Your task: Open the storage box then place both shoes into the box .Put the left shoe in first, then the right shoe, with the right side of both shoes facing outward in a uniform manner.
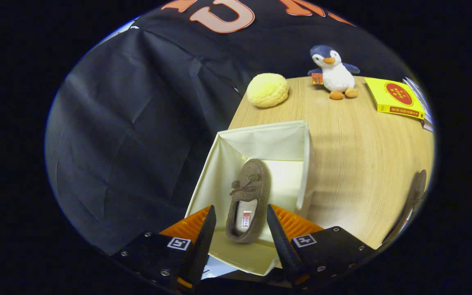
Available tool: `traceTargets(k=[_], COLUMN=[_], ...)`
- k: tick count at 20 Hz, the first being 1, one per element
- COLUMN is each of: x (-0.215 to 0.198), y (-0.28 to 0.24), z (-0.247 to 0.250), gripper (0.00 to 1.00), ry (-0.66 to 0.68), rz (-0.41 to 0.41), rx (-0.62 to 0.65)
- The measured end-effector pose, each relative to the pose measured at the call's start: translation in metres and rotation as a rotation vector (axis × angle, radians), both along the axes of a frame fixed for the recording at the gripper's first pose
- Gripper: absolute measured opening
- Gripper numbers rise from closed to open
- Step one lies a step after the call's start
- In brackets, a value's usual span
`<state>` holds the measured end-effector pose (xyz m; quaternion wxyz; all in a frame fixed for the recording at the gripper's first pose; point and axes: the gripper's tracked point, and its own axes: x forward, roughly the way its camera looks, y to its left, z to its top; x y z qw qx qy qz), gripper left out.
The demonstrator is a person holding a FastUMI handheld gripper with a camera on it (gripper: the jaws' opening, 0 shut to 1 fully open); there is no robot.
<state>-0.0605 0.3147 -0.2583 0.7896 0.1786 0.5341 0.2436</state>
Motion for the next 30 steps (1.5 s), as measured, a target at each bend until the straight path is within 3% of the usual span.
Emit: traceTargets(k=[3, 5, 18, 24, 30], x=[0.004, 0.004, -0.045, -0.069, -0.076], y=[-0.046, -0.079, -0.288, -0.349, -0.385], z=[0.008, 0.007, -0.066, -0.099, -0.14], gripper=[0.94, 0.98, 0.96, 0.96, 0.85], ry=[-0.074, -0.108, -0.035, -0.008, 0.016], rz=[-0.042, -0.068, -0.323, -0.358, -0.355], rx=[-0.036, -0.07, -0.294, -0.399, -0.468])
